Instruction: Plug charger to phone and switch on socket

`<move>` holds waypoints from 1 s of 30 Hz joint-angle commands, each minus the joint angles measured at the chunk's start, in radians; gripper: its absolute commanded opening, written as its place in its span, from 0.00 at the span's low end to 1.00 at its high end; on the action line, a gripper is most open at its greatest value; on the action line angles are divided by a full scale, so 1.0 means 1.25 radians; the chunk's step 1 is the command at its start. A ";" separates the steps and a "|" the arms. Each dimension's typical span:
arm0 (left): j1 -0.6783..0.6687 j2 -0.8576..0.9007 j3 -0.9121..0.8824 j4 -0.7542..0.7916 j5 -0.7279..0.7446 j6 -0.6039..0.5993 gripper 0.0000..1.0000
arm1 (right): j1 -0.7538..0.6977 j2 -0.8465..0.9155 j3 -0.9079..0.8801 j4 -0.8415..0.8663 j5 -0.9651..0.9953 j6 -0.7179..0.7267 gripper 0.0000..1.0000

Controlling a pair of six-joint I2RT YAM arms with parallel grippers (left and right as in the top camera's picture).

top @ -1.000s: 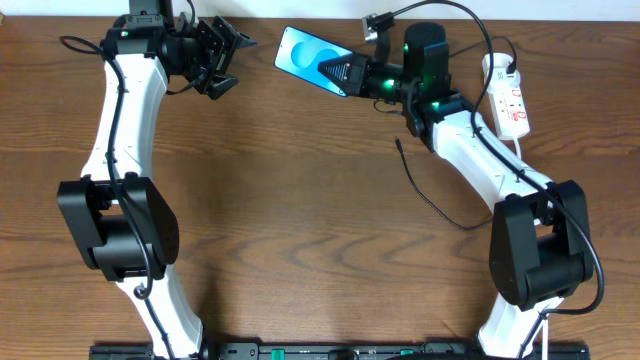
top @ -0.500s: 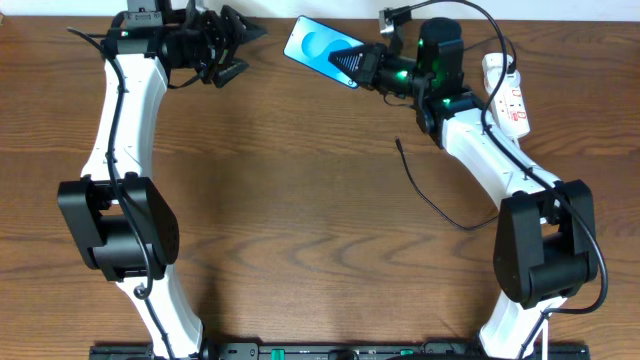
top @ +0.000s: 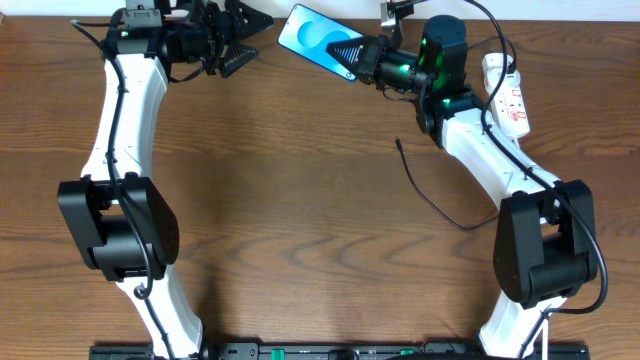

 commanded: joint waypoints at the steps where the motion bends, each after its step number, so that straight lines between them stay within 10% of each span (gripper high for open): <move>1: 0.005 -0.013 0.005 0.013 0.040 0.000 0.81 | -0.007 -0.010 0.018 0.032 -0.027 0.045 0.01; 30: 0.003 -0.012 -0.063 0.151 0.079 -0.091 0.81 | 0.000 0.096 0.018 0.211 -0.049 0.125 0.01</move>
